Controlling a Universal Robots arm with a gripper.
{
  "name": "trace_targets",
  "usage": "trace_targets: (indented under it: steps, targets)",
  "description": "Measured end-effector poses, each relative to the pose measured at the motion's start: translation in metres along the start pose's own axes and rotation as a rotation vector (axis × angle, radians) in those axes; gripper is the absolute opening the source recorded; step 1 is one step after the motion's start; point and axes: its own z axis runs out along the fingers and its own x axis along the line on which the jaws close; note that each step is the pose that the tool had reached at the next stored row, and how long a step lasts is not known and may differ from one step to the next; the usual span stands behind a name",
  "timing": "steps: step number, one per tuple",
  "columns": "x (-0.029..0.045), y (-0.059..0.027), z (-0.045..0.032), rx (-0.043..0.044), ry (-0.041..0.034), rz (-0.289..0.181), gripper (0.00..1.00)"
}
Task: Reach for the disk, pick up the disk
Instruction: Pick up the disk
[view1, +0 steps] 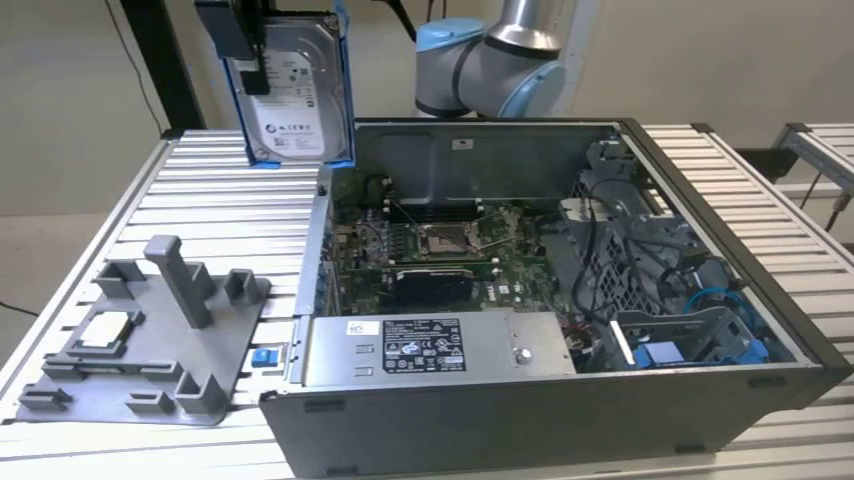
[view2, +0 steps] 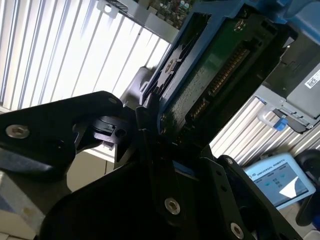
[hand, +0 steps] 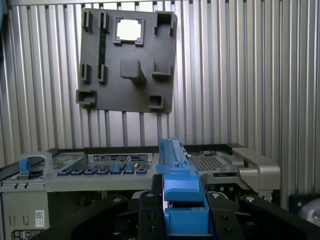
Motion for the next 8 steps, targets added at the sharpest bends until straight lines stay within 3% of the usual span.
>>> trace_targets:
  steps: [8]
  targets:
    - [0.0000,-0.0183,-0.0001,-0.0010,0.0000,-0.001,0.00]
